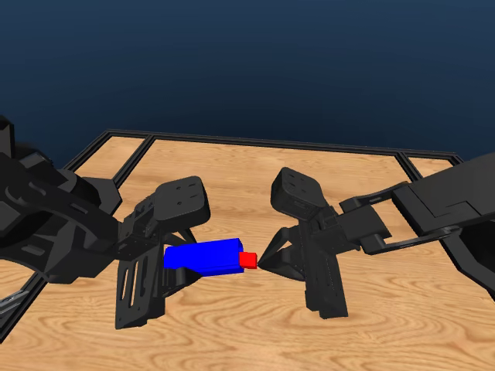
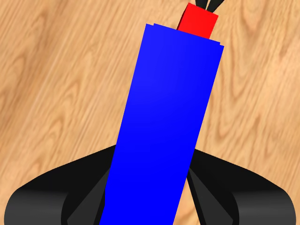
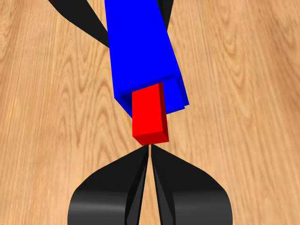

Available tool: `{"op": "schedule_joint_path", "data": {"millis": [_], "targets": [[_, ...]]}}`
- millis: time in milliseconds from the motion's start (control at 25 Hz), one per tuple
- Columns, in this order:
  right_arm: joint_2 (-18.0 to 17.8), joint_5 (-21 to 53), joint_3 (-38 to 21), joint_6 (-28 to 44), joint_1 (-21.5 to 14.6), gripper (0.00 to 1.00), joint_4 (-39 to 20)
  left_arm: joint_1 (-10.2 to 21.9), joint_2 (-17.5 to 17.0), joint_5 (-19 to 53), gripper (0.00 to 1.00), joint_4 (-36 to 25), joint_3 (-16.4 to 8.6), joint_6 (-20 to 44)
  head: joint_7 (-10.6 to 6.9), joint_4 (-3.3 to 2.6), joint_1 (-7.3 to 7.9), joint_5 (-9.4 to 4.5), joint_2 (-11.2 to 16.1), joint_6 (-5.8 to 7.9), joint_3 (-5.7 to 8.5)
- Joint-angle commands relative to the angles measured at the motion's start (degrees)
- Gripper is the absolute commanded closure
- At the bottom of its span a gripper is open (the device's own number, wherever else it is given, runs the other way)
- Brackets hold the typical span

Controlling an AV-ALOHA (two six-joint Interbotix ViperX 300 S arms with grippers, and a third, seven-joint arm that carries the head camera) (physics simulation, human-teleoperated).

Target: Insert peg into socket

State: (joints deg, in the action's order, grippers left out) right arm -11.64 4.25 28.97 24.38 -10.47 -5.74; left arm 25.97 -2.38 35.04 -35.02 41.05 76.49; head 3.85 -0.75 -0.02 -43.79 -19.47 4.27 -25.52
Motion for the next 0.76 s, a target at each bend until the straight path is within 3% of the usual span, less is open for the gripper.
{"op": "schedule_joint_path", "data": {"millis": [40,200,360,520,640,680,760], "targets": [[-0.8,-3.6,-3.6,-3.1,0.3,1.00,1.1,0.1,-0.5,-1.0,1.00,-0.4,-1.5,0.3,0.25,0.07,0.12,0.50,-0.6,-0.17,1.06],[-2.1,-3.8,-6.2,-5.0,0.6,1.00,2.3,0.1,0.1,-0.9,1.00,0.1,-1.0,0.0,0.45,0.12,0.12,0.55,-0.6,-0.34,1.13],[-2.8,-5.0,-5.3,-5.9,0.8,1.00,4.0,0.4,0.2,-0.3,1.00,-0.2,-1.1,0.6,0.45,0.14,0.18,0.58,-0.6,-0.39,1.18],[-2.6,-6.8,-1.1,-5.4,0.6,1.00,6.4,0.6,0.3,0.0,1.00,-0.2,-0.8,1.0,0.48,0.19,0.32,0.66,-0.7,-0.47,1.23],[-0.5,-8.9,3.0,-4.5,0.4,1.00,8.5,0.8,-0.1,0.1,1.00,-0.1,-1.5,1.1,0.58,0.19,0.19,0.81,-0.9,-0.57,1.27],[-0.4,-9.2,4.3,-4.0,0.2,1.00,8.6,0.6,0.4,0.1,1.00,-0.3,-0.4,1.1,0.58,0.19,0.16,0.88,-0.9,-0.58,1.27],[0.5,-12.3,7.3,-4.3,-0.1,1.00,10.9,0.4,-0.6,0.0,1.00,-0.8,-1.5,0.8,0.68,0.16,-0.08,1.07,-1.1,-0.70,1.36]]}}
